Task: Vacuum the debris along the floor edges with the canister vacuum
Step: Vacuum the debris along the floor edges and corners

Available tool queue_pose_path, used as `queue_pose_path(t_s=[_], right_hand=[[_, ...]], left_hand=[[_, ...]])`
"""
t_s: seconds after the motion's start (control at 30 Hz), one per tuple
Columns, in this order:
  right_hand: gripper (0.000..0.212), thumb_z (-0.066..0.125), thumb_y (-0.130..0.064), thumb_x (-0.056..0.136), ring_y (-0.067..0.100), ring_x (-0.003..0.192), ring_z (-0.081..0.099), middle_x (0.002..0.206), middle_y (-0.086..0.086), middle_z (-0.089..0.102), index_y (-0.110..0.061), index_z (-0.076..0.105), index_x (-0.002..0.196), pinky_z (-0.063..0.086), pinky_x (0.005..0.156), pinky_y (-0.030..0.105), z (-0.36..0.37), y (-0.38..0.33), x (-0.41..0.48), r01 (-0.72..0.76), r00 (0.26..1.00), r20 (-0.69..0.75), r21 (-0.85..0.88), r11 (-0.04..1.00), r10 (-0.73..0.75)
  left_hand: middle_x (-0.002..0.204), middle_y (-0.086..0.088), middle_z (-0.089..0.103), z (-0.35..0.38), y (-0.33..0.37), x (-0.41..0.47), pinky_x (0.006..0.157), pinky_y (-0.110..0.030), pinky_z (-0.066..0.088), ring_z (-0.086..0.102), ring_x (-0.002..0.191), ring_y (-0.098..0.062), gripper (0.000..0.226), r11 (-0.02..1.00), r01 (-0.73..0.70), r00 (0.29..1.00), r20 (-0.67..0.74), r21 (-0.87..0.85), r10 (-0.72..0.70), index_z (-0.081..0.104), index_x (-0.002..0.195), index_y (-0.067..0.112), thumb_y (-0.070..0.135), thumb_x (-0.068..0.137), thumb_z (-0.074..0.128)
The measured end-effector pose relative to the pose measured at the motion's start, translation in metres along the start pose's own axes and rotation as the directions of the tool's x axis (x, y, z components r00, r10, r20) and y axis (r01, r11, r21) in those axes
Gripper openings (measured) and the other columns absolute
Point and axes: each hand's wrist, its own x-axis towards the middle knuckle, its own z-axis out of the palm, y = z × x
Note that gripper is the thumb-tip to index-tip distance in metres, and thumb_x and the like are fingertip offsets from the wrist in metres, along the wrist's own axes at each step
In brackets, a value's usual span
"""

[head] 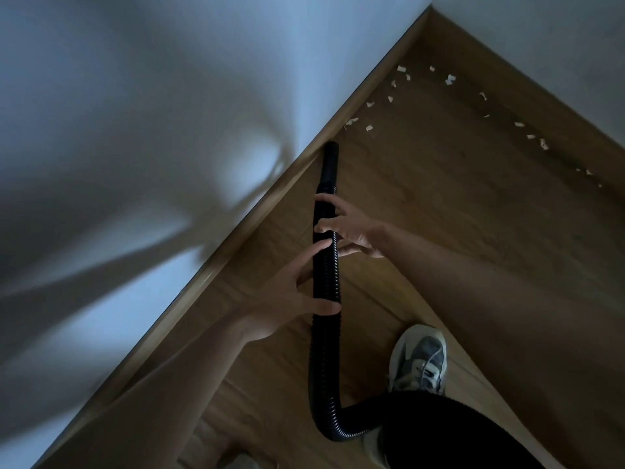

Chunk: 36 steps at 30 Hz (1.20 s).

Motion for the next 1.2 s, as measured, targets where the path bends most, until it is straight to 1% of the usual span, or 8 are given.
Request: queue_pose_path(t_s=[0.17, 0.4, 0.5, 0.57, 0.77, 0.93, 1.07, 1.2], right_hand=[[0.069, 0.063, -0.008, 0.090, 0.019, 0.106, 0.060, 0.131, 0.004, 0.050, -0.042, 0.037, 0.144, 0.055, 0.063, 0.029, -0.019, 0.002, 0.006, 0.018, 1.000, 0.023, -0.025, 1.000, -0.017], [0.069, 0.063, -0.006, 0.091, 0.020, 0.103, 0.064, 0.129, 0.004, 0.051, -0.040, 0.037, 0.145, 0.058, 0.062, 0.030, -0.042, 0.002, 0.011, 0.049, 0.998, 0.035, -0.045, 0.998, -0.048], [0.069, 0.064, -0.006, 0.091, 0.022, 0.101, 0.065, 0.126, 0.004, 0.053, -0.040, 0.037, 0.145, 0.060, 0.067, 0.033, -0.052, -0.002, 0.015, 0.049, 0.998, 0.044, -0.059, 0.997, -0.046], [0.069, 0.064, -0.006, 0.091, 0.023, 0.101, 0.065, 0.126, 0.005, 0.053, -0.040, 0.037, 0.145, 0.060, 0.068, 0.034, -0.058, -0.007, 0.018, 0.056, 0.998, 0.038, -0.068, 0.996, -0.053], [0.068, 0.064, -0.008, 0.092, 0.026, 0.104, 0.064, 0.118, 0.003, 0.054, -0.039, 0.036, 0.145, 0.060, 0.072, 0.035, -0.074, -0.015, 0.018, 0.046, 0.997, 0.058, -0.090, 0.995, -0.041], [0.068, 0.063, -0.009, 0.093, 0.026, 0.104, 0.065, 0.115, 0.004, 0.056, -0.039, 0.035, 0.146, 0.060, 0.074, 0.036, -0.085, -0.017, 0.018, 0.038, 0.998, 0.051, -0.091, 0.995, -0.034], [0.067, 0.062, -0.009, 0.093, 0.027, 0.105, 0.064, 0.121, 0.004, 0.055, -0.040, 0.036, 0.146, 0.061, 0.077, 0.036, -0.094, -0.009, 0.021, 0.033, 0.999, 0.023, -0.077, 0.996, -0.032], [0.065, 0.062, -0.010, 0.093, 0.026, 0.104, 0.064, 0.119, 0.004, 0.054, -0.041, 0.037, 0.145, 0.060, 0.082, 0.038, -0.100, 0.004, 0.021, 0.020, 1.000, 0.003, -0.062, 0.998, -0.020]], left_hand=[[0.144, 0.011, 0.051, 0.002, 0.005, 0.016, 0.105, -0.049, 0.046, 0.047, 0.133, -0.010, 0.099, 0.999, -0.007, 0.999, 0.035, 0.038, 0.006, 0.037, 0.143, 0.051, 0.011, 0.068, 0.087], [0.143, 0.011, 0.051, -0.002, 0.012, 0.030, 0.102, -0.041, 0.050, 0.049, 0.132, -0.007, 0.099, 0.996, -0.003, 0.994, 0.109, 0.091, -0.007, 0.034, 0.144, 0.052, 0.006, 0.073, 0.084], [0.142, 0.009, 0.052, -0.001, 0.016, 0.040, 0.082, -0.028, 0.057, 0.055, 0.126, -0.012, 0.098, 0.995, -0.010, 0.992, 0.130, 0.098, -0.003, 0.031, 0.146, 0.050, 0.003, 0.076, 0.081], [0.140, 0.007, 0.054, -0.003, 0.020, 0.048, 0.074, -0.027, 0.057, 0.059, 0.122, -0.017, 0.098, 0.997, -0.005, 0.989, 0.145, 0.083, -0.007, 0.031, 0.145, 0.050, 0.001, 0.076, 0.080], [0.142, 0.003, 0.052, -0.005, 0.027, 0.062, 0.081, -0.043, 0.058, 0.065, 0.113, -0.023, 0.098, 0.997, 0.004, 0.980, 0.198, 0.074, -0.019, 0.034, 0.141, 0.054, 0.000, 0.075, 0.081], [0.141, -0.002, 0.053, -0.004, 0.037, 0.077, 0.069, -0.036, 0.058, 0.066, 0.111, -0.023, 0.099, 0.993, 0.014, 0.972, 0.230, 0.118, -0.042, 0.035, 0.141, 0.052, -0.003, 0.073, 0.081], [0.138, -0.008, 0.057, -0.006, 0.036, 0.094, 0.083, -0.045, 0.057, 0.061, 0.121, -0.024, 0.098, 0.987, 0.003, 0.963, 0.265, 0.159, -0.046, 0.039, 0.139, 0.051, 0.006, 0.066, 0.087], [0.138, -0.007, 0.055, -0.004, 0.035, 0.103, 0.087, -0.037, 0.057, 0.057, 0.126, -0.021, 0.096, 0.986, 0.010, 0.953, 0.296, 0.165, -0.059, 0.039, 0.140, 0.043, -0.003, 0.068, 0.083]])
